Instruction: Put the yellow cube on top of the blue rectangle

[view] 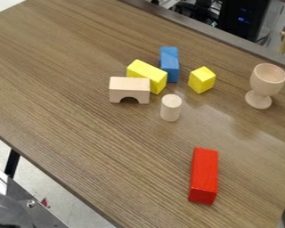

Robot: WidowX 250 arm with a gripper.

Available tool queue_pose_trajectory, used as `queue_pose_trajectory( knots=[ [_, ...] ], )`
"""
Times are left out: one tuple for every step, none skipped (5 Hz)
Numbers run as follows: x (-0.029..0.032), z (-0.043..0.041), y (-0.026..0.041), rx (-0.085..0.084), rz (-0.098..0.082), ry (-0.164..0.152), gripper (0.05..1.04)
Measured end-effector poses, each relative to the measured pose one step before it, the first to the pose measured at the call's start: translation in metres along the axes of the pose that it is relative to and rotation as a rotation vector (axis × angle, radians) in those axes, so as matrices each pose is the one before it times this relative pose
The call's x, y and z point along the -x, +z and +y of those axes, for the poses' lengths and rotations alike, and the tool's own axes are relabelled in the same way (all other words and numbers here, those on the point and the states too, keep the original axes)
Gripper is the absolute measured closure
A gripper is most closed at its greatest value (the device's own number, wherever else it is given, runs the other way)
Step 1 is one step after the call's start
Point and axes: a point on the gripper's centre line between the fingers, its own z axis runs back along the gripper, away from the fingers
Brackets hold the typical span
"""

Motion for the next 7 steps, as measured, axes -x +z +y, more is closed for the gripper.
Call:
queue_pose_trajectory(
  knots=[
    [-0.00317, 0.00248, -0.01164, -0.0123, 0.0349, 0.0102, 0.1],
    [-0.00308, 0.00338, -0.01427, -0.0277, 0.0168, -0.0134, 0.1],
    [0.00051, -0.00012, -0.00208, -0.0343, -0.0034, -0.0489, 0.1],
    [0.00094, -0.01425, -0.0114, -0.0493, 0.0193, -0.0748, 0.1],
    [0.00115, -0.00859, -0.00843, -0.0249, 0.0167, -0.0599, 0.1],
    [-0.00272, -0.00104, -0.01035, -0.0225, 0.0461, -0.0663, 0.1],
    [-0.0016, -0.01003, -0.01141, -0.0593, 0.066, -0.1599, 0.1]
  ],
)
